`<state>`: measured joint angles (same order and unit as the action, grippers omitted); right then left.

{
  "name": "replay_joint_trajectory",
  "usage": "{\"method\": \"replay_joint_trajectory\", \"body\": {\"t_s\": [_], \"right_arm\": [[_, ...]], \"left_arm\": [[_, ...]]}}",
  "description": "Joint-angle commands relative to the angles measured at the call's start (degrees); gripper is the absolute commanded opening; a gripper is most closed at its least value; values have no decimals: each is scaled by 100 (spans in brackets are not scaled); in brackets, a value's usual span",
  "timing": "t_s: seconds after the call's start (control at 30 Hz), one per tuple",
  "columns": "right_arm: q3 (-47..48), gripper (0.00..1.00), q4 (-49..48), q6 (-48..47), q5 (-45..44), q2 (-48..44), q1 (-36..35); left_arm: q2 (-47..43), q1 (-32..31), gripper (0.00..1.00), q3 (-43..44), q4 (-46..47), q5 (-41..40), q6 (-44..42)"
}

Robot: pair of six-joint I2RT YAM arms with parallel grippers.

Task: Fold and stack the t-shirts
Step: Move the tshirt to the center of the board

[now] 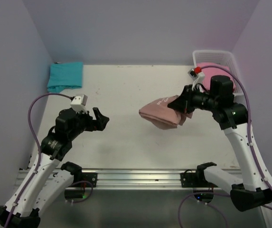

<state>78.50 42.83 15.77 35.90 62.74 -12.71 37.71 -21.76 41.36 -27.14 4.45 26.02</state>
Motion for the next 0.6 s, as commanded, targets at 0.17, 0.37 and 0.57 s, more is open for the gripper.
{"method": "replay_joint_trajectory", "body": {"t_s": [0.17, 0.37, 0.57], "right_arm": [[-1231, 0, 516, 137, 839, -1080, -355], [-1320, 0, 148, 400, 621, -229, -845], [-644, 47, -91, 673, -485, 1385, -1716]], "left_arm": [[-598, 31, 100, 338, -275, 773, 359], [-545, 14, 99, 179, -529, 1964, 370], [-783, 14, 100, 241, -855, 1708, 455]]}}
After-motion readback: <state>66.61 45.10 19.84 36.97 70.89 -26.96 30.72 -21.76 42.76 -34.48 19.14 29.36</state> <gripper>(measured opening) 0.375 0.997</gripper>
